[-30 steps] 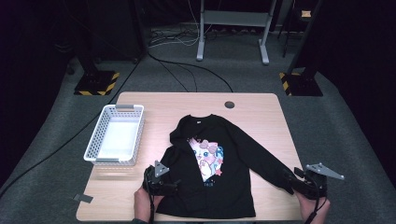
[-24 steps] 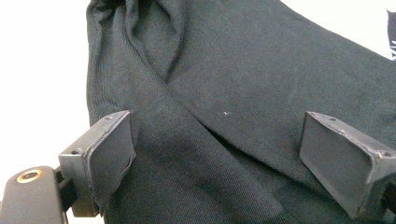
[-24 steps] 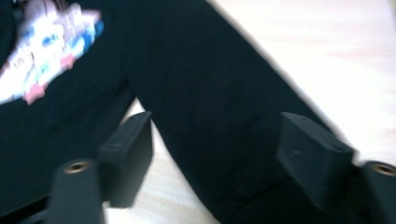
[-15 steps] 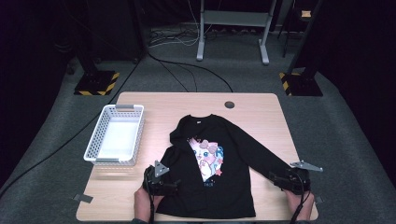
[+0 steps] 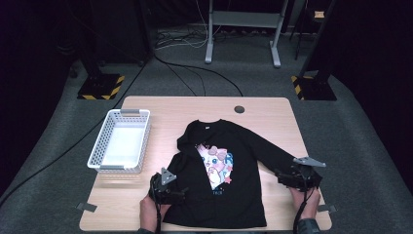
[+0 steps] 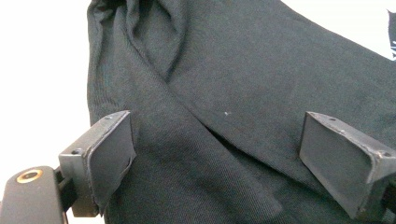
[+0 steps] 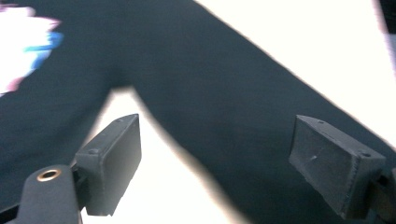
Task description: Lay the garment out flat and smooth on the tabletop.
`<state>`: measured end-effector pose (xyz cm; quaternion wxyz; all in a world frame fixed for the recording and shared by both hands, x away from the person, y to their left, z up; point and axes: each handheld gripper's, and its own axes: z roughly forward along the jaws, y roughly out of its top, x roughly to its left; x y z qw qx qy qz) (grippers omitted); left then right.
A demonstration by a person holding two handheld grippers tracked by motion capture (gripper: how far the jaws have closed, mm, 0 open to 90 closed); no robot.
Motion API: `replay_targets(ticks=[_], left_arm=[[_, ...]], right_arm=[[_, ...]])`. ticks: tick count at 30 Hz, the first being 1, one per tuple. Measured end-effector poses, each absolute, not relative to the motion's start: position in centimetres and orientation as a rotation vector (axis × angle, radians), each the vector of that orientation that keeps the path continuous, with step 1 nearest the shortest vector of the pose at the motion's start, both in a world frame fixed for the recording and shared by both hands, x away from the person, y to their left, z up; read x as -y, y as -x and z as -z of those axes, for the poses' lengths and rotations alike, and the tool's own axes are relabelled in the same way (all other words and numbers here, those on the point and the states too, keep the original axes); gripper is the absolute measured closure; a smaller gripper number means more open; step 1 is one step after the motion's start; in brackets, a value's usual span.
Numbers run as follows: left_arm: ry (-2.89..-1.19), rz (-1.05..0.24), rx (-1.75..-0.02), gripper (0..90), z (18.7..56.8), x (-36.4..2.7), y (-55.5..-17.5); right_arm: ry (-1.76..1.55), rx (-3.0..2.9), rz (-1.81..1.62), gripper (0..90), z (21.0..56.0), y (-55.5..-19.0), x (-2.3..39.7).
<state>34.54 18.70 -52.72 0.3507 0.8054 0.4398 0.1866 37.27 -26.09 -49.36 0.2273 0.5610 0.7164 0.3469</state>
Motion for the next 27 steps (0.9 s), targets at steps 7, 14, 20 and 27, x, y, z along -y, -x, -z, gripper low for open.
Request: replay_targets(ticks=[7, 14, 20, 27], left_arm=[[-2.09, -0.485, -1.136, 10.4, 52.7, -18.7, -34.5], [-2.09, -0.483, -1.136, 10.5, 52.7, -18.7, -34.5], [-2.09, -0.484, -1.137, 10.5, 52.7, -18.7, -34.5], [-2.09, -0.486, -1.137, 10.5, 52.7, -18.7, -34.5]], right_arm=[[-1.597, -2.024, -0.975, 16.3, 51.1, -39.0, 24.6], [-1.665, -1.976, -0.943, 16.8, 51.7, -41.0, 26.7], [-1.669, -1.943, -0.828, 14.3, 51.6, -42.9, 27.4], [-1.534, -1.972, -0.947, 12.5, 50.0, -40.3, 23.1]])
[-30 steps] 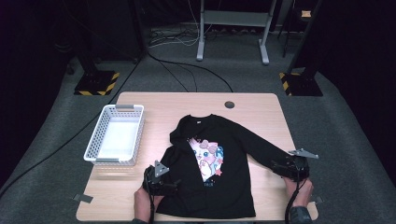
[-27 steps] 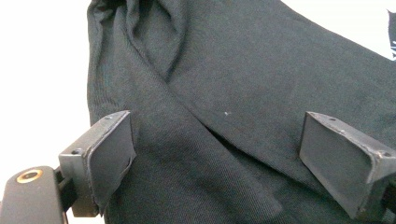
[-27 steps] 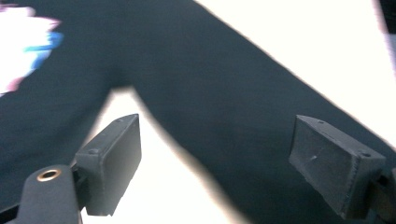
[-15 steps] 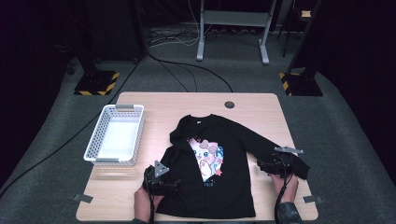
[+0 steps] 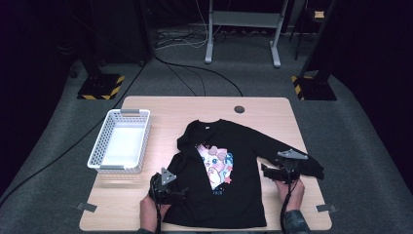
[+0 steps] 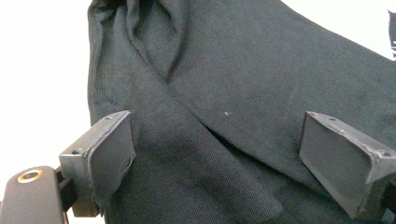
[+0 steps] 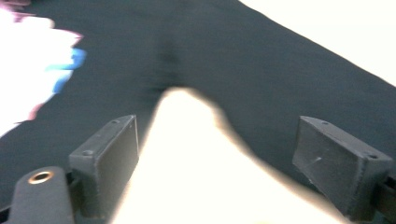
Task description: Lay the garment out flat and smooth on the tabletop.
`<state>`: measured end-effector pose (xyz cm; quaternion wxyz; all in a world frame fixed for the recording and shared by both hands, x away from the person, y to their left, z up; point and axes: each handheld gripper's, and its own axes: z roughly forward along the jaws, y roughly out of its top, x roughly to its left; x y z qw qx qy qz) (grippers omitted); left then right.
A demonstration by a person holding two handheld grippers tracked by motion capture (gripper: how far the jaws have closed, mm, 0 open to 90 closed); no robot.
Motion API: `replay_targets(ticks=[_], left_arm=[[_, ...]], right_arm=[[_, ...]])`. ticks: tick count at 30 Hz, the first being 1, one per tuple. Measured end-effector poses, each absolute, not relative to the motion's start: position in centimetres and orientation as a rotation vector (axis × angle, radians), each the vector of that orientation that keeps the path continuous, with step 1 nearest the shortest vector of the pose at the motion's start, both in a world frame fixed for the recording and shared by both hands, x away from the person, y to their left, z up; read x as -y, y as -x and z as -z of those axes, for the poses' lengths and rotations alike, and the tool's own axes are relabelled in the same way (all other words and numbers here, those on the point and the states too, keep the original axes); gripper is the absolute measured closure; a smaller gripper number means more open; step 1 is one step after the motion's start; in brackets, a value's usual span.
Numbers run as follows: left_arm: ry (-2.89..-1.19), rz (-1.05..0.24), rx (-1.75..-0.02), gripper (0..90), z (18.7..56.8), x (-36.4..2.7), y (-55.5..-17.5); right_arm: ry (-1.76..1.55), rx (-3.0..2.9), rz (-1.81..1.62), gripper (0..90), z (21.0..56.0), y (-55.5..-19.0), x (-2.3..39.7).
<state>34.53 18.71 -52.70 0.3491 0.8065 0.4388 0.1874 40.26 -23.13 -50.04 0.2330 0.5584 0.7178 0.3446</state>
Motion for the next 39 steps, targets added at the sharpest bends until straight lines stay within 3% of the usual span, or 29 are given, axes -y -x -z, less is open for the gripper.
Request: replay_targets(ticks=[4, 9, 18, 39], left_arm=[[-2.087, -0.491, -1.137, 10.7, 52.7, -18.7, -34.5], [-2.088, -0.503, -1.138, 11.1, 52.7, -18.5, -34.4], [-2.09, -0.504, -1.134, 11.2, 52.7, -17.3, -34.2], [-2.069, -0.522, -1.181, 11.4, 52.6, -10.6, -33.4]], right_arm=[[-1.438, -2.092, -0.961, 9.0, 50.8, -39.6, 19.2], [-1.416, -2.133, -0.856, 6.5, 52.2, -40.6, 17.4], [-1.434, -2.113, -0.898, 5.7, 52.6, -40.3, 19.7], [-1.519, -2.03, -0.874, 5.5, 52.5, -40.1, 27.3]])
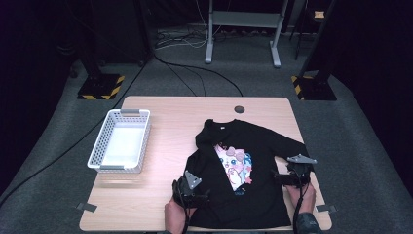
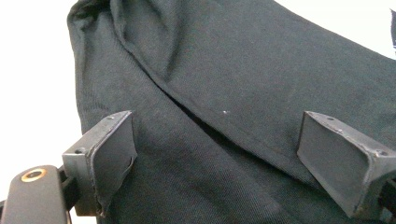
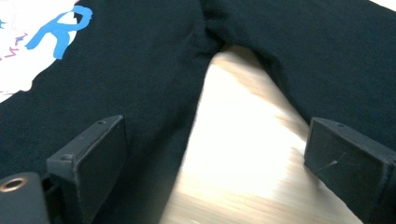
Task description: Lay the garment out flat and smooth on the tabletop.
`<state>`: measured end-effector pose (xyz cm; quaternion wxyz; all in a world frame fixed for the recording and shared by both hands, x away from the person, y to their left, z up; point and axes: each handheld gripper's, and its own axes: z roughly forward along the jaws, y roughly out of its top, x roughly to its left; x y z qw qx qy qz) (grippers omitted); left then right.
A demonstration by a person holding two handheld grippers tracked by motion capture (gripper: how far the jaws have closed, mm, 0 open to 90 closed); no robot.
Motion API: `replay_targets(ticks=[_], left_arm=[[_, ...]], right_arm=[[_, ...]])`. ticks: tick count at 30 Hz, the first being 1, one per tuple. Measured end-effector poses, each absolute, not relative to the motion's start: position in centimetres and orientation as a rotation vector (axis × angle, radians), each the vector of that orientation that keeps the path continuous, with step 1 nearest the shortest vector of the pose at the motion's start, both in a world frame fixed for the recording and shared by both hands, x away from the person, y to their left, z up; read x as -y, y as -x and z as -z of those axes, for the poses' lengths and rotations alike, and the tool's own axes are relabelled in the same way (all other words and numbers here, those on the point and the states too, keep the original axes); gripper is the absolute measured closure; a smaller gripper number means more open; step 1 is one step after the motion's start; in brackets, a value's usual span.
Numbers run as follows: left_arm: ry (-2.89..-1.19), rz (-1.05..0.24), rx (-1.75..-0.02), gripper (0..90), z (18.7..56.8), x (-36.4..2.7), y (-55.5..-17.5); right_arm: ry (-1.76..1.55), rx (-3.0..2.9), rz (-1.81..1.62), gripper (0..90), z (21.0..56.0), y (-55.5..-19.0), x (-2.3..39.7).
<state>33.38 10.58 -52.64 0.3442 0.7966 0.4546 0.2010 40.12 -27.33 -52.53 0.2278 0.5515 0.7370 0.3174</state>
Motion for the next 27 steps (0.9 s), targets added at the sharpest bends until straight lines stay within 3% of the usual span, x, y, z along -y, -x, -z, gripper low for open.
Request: replay_targets(ticks=[10, 16, 27], left_arm=[[-2.089, -0.52, -1.157, 10.3, 52.5, -9.3, -33.4], [-2.07, -0.525, -1.097, 9.9, 50.2, -9.2, -32.3], [-2.195, -0.39, -0.874, 13.7, 49.5, -2.9, -29.1]], right_arm=[[-1.536, -2.004, -0.875, 5.5, 52.6, -40.1, 29.4], [-1.536, -1.989, -0.881, 6.4, 52.6, -39.9, 29.4], [-1.53, -1.991, -0.886, 7.5, 52.6, -39.8, 29.4]])
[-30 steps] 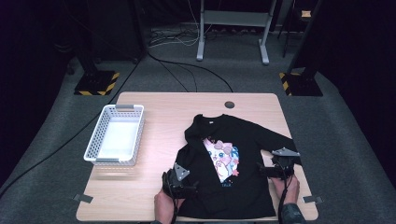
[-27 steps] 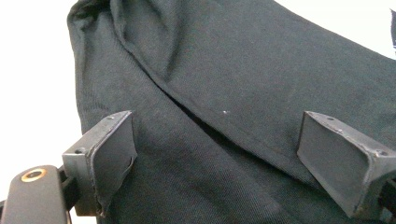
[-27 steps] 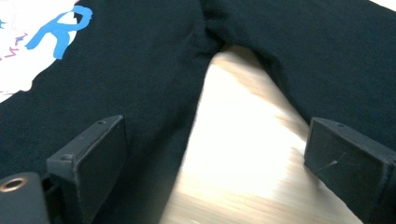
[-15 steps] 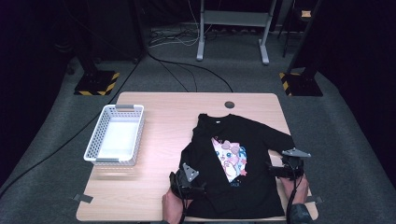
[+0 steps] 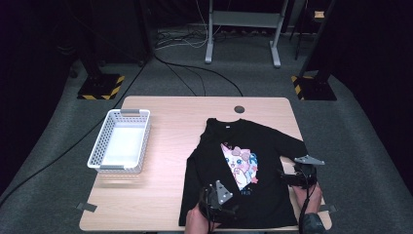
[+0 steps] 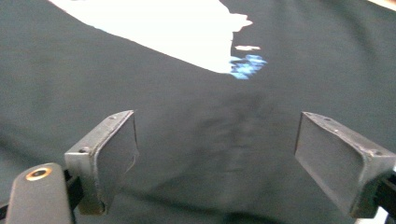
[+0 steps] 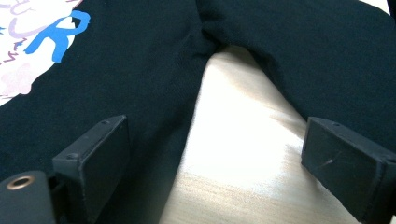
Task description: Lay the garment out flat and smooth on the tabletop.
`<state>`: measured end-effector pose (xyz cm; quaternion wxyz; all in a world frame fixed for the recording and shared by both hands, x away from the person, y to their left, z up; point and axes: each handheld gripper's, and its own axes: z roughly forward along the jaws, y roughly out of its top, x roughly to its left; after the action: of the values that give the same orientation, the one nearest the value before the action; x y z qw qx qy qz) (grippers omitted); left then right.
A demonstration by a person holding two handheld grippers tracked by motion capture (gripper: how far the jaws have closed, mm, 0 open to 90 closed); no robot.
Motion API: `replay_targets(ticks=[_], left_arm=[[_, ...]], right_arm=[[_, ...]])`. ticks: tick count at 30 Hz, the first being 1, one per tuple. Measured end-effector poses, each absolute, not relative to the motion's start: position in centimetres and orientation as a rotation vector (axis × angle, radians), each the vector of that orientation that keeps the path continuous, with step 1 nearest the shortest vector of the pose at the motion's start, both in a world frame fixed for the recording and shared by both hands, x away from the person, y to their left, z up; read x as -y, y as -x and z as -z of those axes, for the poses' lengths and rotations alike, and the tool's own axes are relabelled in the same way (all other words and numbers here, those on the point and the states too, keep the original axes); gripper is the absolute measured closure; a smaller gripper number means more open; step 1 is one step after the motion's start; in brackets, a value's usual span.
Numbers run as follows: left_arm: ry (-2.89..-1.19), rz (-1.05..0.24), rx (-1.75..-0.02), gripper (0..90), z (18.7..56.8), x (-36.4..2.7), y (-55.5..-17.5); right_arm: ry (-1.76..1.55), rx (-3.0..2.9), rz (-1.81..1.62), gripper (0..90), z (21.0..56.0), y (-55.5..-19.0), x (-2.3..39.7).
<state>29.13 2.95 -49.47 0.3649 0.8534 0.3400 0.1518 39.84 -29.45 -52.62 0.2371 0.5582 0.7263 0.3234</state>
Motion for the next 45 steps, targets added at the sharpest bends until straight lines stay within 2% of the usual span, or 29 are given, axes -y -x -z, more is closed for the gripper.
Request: replay_targets(ticks=[4, 7, 12, 16, 19, 23, 25, 29, 34, 37, 40, 42, 45], left_arm=[[-2.301, -0.332, -0.797, 16.7, 50.0, -0.1, -28.5], [-2.348, -0.338, -0.779, 20.5, 50.4, 1.0, -28.5], [-2.35, -0.318, -0.804, 34.3, 50.9, 1.1, -28.9], [-2.329, -0.32, -0.808, 54.0, 50.8, 0.5, -29.1], [-2.309, -0.308, -0.809, 59.2, 50.7, 0.0, -29.2], [-2.296, -0.298, -0.81, 59.6, 50.5, -0.4, -29.1], [-2.288, -0.292, -0.81, 54.4, 50.5, -0.5, -29.0], [-2.265, -0.312, -0.813, 50.0, 50.0, -0.6, -28.7], [-2.282, -0.297, -0.826, 49.4, 50.4, -0.4, -29.2], [-2.294, -0.303, -0.797, 61.3, 50.6, -0.4, -29.2], [-2.273, -0.297, -0.79, 80.8, 50.2, -0.7, -29.3], [-2.262, -0.299, -0.79, 85.5, 50.1, -1.1, -29.3], [-2.24, -0.287, -0.809, 86.8, 50.0, -1.8, -29.6]], right_arm=[[-1.528, -1.992, -0.889, 8.1, 52.6, -39.8, 29.5], [-1.522, -1.995, -0.896, 10.1, 52.6, -39.8, 29.5], [-1.521, -1.993, -0.898, 10.5, 52.6, -39.7, 29.5], [-1.525, -1.987, -0.899, 11.4, 52.6, -39.7, 29.5], [-1.525, -1.987, -0.899, 11.4, 52.6, -39.7, 29.5], [-1.525, -1.987, -0.899, 11.4, 52.6, -39.7, 29.5], [-1.525, -1.987, -0.899, 11.4, 52.6, -39.7, 29.5], [-1.525, -1.987, -0.899, 11.4, 52.6, -39.7, 29.5], [-1.525, -1.987, -0.899, 11.4, 52.6, -39.7, 29.5], [-1.525, -1.987, -0.899, 11.4, 52.6, -39.7, 29.5], [-1.524, -1.987, -0.899, 11.5, 52.6, -39.7, 29.5], [-1.525, -1.987, -0.899, 11.5, 52.6, -39.7, 29.5], [-1.523, -1.988, -0.899, 11.6, 52.6, -39.7, 29.5]])
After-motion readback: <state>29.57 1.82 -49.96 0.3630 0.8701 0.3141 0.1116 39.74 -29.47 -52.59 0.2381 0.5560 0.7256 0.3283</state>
